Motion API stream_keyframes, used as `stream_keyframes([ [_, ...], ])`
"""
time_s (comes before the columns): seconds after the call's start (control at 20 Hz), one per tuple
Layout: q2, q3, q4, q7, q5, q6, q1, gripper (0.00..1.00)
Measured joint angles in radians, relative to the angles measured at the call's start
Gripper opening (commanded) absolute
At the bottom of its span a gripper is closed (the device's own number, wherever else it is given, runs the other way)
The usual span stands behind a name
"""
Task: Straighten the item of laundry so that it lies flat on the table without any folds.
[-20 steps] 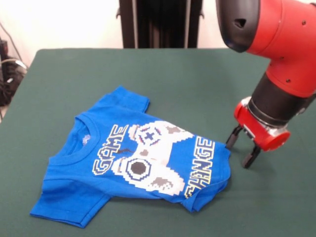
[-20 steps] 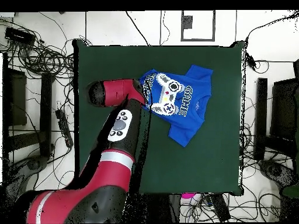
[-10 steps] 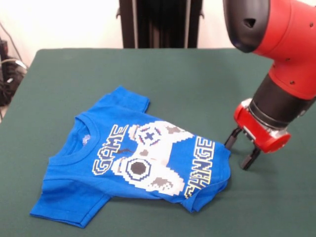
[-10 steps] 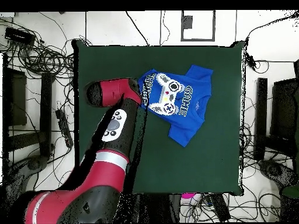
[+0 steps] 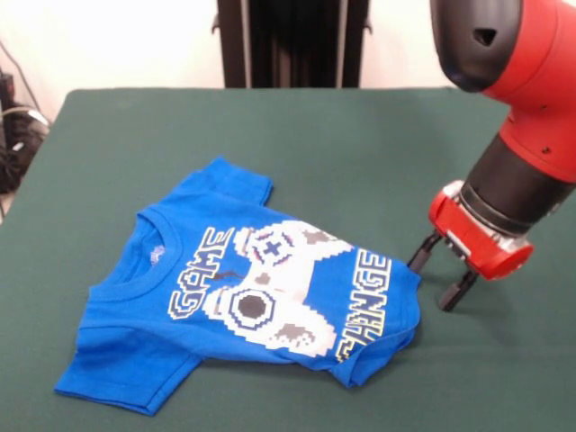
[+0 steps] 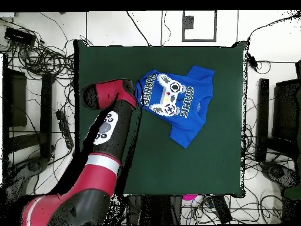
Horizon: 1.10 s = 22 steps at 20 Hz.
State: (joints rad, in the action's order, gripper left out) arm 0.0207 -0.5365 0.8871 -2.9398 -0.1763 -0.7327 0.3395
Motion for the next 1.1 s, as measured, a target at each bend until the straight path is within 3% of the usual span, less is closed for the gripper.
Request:
stream_keyframes([
  [1.1, 0.073, -0.125, -0.046, 0.0, -0.001, 0.046, 0.053, 1.0],
])
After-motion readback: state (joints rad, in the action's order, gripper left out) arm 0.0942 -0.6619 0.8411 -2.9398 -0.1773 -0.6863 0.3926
